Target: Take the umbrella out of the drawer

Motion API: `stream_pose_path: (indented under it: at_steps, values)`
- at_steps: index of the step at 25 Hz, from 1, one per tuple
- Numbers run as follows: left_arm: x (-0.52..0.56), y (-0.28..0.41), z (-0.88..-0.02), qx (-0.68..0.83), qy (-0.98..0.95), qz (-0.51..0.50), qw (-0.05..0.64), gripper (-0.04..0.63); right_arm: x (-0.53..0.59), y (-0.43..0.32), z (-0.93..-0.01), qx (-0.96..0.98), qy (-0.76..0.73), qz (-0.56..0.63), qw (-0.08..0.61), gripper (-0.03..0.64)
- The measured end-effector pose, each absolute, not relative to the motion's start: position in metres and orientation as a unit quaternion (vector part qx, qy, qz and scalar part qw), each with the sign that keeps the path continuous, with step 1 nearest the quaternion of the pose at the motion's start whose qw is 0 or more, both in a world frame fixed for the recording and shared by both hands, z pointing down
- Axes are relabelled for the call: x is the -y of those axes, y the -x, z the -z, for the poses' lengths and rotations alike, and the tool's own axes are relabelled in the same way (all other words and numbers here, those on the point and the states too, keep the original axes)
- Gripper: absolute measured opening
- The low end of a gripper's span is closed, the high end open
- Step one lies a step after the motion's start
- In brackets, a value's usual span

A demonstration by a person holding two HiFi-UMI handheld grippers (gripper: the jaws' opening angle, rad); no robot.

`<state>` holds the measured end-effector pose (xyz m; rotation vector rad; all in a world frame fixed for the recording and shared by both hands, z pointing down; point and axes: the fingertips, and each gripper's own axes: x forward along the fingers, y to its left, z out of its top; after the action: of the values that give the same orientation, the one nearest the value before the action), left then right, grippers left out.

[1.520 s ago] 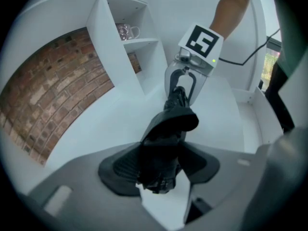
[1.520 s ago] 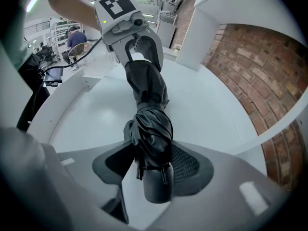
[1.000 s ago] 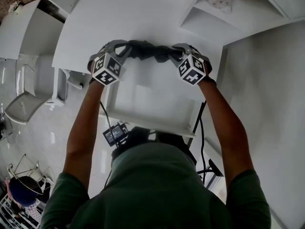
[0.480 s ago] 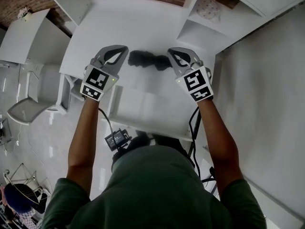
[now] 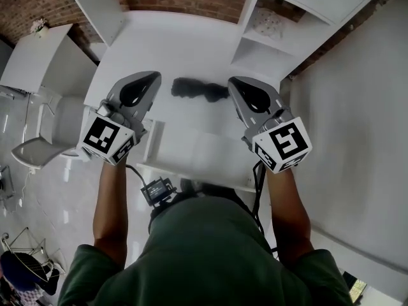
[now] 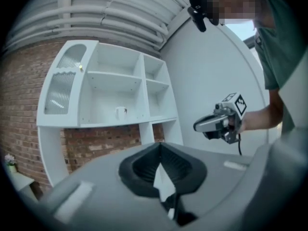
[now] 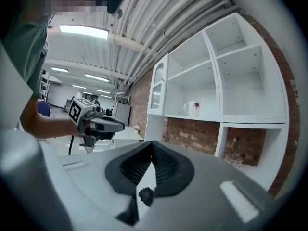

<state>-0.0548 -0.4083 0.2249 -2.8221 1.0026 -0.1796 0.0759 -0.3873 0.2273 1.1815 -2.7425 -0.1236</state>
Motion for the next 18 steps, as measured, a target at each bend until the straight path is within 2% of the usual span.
stream_pose_path:
  at_steps: [8,18]
  values:
    - [0.345,0.058,-0.175,-0.33,0.937,0.036,0.103,0.001,0.327,-0.08,-0.175,0.911,-0.404,0.056,0.055,0.006]
    - [0.305,0.067,-0.158,-0.335,0.935,0.027,0.114,0.0,0.295,-0.071,-0.158,0.916,-0.394,0.063,0.053,0.006]
